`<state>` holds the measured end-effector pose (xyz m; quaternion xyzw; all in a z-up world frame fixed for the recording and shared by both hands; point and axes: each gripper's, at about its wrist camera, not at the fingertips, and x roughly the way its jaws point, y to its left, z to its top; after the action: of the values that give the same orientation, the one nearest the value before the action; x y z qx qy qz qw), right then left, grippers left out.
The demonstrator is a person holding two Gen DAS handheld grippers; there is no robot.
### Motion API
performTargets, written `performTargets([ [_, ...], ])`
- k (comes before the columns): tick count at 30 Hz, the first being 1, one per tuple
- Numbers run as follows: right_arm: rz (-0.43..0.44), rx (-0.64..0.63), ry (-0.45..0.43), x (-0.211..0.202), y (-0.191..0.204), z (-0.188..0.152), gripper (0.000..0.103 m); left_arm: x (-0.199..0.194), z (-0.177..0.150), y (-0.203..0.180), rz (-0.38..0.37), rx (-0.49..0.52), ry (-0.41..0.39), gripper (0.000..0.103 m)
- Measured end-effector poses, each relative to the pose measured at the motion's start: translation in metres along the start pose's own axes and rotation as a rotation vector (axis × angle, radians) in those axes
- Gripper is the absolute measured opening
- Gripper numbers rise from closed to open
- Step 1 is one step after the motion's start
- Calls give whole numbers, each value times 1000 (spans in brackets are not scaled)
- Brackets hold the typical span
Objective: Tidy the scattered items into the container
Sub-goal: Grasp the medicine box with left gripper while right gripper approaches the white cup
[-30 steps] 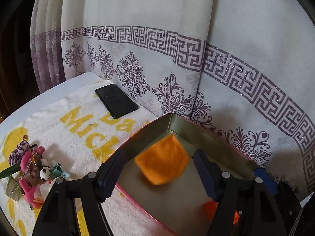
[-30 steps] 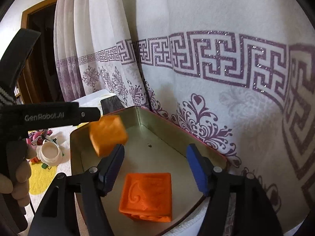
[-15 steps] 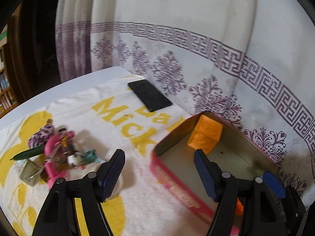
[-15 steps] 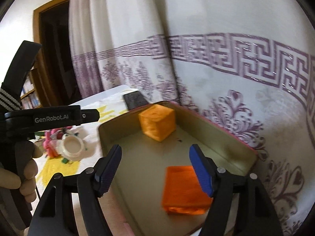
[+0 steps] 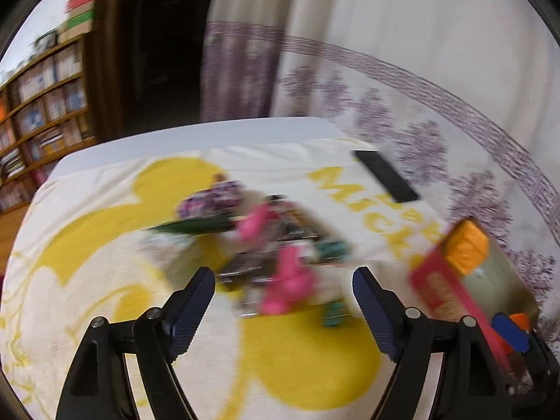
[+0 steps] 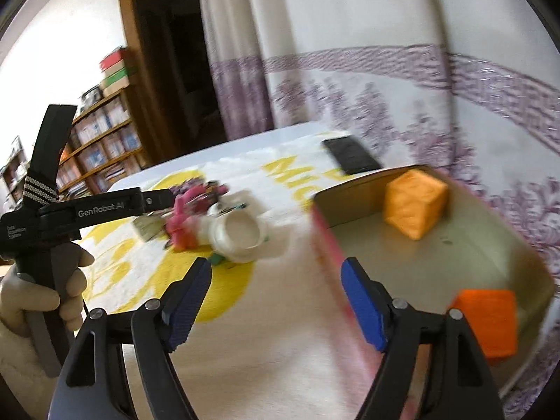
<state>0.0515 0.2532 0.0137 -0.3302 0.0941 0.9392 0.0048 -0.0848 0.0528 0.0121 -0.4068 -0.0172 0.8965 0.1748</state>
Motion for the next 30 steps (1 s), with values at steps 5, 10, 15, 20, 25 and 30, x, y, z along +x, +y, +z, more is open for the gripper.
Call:
performTargets([
  [5, 63, 12, 68, 25, 15, 5, 80, 4, -5, 50, 76, -53, 16, 83],
  [10, 96, 18, 101, 43, 28, 12, 81, 16, -5, 74, 109, -46, 31, 83],
  [15, 111, -18, 120, 55, 41, 15, 81, 41, 1, 79, 110, 2, 50, 83],
  [20, 104, -30, 130, 64, 43, 16, 81, 63, 9, 86, 133, 23, 53, 83],
  [25, 106, -19, 148, 75, 43, 20, 81, 77, 16, 93, 96, -9, 64, 83],
  [30, 107, -20, 154, 83, 45, 24, 81, 86, 17, 96, 64, -35, 62, 83],
])
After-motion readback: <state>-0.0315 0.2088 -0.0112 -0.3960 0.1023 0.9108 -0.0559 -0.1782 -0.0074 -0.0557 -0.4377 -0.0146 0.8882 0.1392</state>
